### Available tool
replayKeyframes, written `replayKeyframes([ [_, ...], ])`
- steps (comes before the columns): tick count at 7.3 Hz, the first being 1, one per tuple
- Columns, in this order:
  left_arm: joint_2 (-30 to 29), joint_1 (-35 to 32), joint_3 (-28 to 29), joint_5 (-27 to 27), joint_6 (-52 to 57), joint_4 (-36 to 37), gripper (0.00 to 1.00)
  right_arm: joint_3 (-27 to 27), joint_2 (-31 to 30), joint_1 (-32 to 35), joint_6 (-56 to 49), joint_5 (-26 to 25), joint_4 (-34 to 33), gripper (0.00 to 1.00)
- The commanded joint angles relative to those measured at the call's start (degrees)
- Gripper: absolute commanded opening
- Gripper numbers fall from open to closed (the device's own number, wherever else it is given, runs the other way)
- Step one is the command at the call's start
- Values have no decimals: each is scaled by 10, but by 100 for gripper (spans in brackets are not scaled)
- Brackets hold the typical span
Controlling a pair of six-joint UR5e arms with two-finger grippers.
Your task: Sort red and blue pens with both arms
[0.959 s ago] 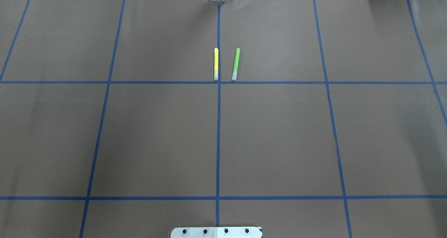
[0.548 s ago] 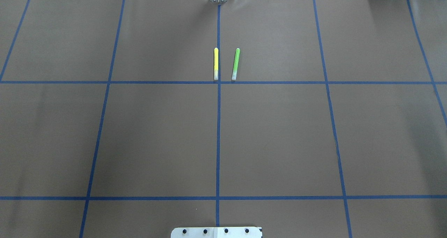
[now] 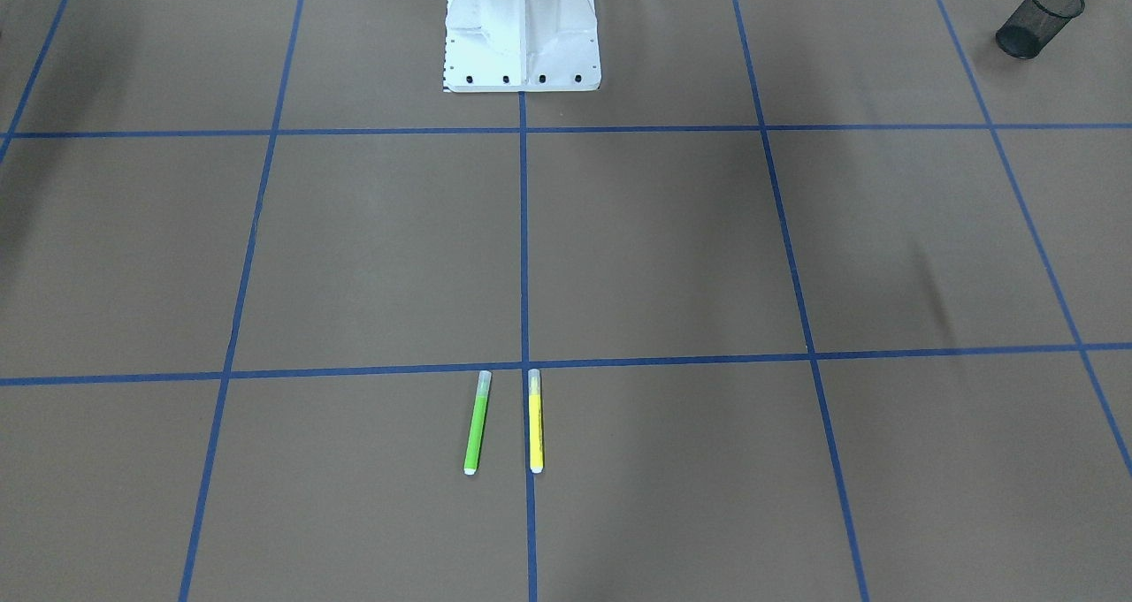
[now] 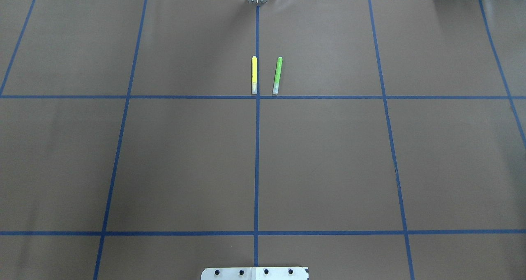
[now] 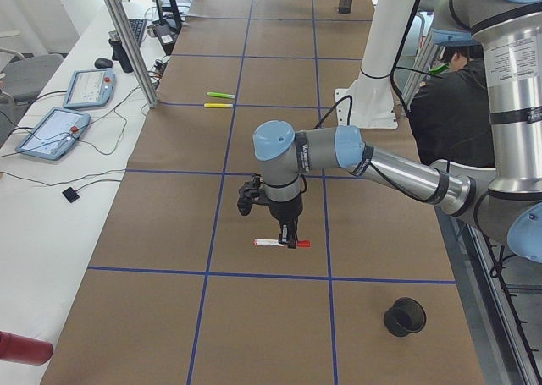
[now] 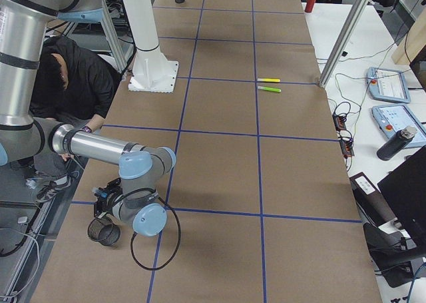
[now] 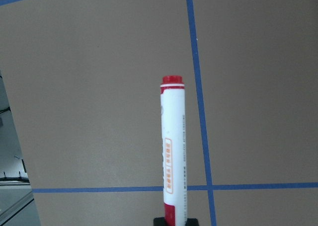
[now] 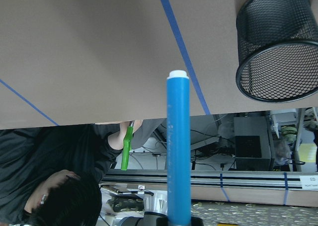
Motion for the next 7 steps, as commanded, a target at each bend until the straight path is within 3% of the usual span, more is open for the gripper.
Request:
replayKeyframes([
  [1, -7, 3, 4, -2, -2, 0, 0, -34, 1, 18, -5, -4, 0, 0],
  [7, -7, 2, -2, -2, -3, 0, 0, -56, -2, 37, -1, -17, 1, 0],
])
